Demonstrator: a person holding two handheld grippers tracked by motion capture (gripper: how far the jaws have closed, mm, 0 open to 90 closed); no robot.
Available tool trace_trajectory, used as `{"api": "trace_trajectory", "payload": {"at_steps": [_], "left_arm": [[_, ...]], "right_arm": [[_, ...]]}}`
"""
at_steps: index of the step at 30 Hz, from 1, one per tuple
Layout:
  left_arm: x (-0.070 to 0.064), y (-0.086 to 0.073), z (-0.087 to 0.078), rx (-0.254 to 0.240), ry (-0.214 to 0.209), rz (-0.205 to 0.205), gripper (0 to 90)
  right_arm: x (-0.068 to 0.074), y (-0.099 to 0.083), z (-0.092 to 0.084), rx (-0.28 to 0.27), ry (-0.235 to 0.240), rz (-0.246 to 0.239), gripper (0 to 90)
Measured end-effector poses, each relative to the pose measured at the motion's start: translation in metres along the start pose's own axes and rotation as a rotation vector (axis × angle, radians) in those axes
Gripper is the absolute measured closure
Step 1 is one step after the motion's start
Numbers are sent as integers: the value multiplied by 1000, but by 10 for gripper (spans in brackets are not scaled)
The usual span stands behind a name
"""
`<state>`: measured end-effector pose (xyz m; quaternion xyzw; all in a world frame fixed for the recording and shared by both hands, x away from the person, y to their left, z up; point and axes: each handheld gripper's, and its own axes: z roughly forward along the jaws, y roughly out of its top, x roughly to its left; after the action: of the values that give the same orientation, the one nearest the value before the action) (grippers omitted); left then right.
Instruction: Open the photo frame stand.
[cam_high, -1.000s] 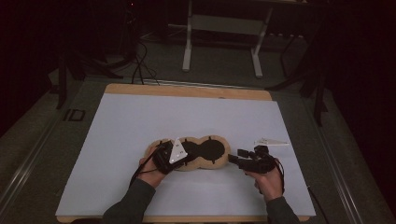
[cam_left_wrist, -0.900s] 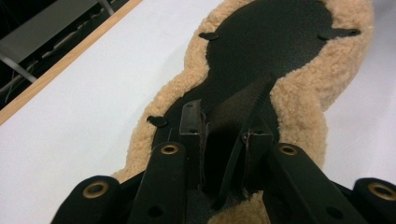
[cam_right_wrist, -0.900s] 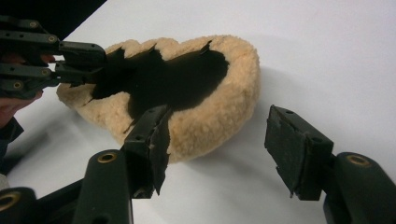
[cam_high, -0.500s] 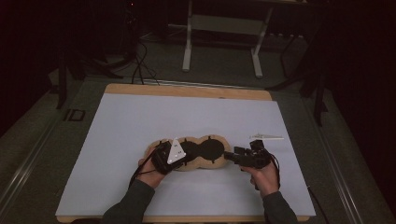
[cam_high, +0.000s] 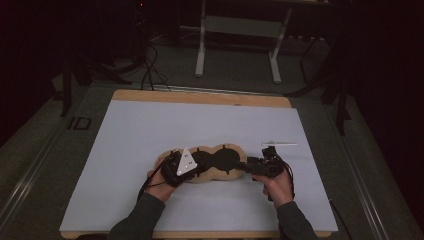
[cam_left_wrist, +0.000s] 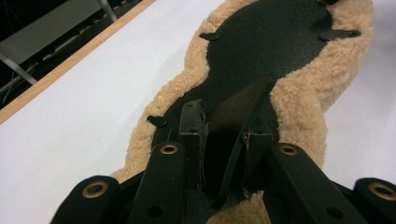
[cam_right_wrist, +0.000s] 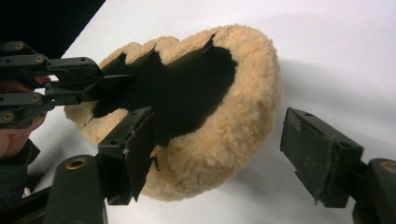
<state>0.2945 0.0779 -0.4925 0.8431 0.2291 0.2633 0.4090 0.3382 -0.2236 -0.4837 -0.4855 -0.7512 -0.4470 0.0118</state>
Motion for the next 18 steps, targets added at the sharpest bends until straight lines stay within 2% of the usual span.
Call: {"api": "trace_trajectory", "payload": {"at_steps": [9,13,14,16,18], "left_arm": [[3,-3,-4,-34,-5,-33,757],[3,-4,-5,-42,-9,-34,756],[3,-4,-5,-46,-14,-39,754],[3,-6,-6,-54,-17,-38,750],[5,-7,-7,-65,-26,-54,742]], "right_arm": [[1,5,8,16,46,65,246],[1,7,12,32,70,82,258],[2,7,13,39,77,85,292],[3,8,14,44,85,88,294],[5,10,14,44,78,89,325]]}}
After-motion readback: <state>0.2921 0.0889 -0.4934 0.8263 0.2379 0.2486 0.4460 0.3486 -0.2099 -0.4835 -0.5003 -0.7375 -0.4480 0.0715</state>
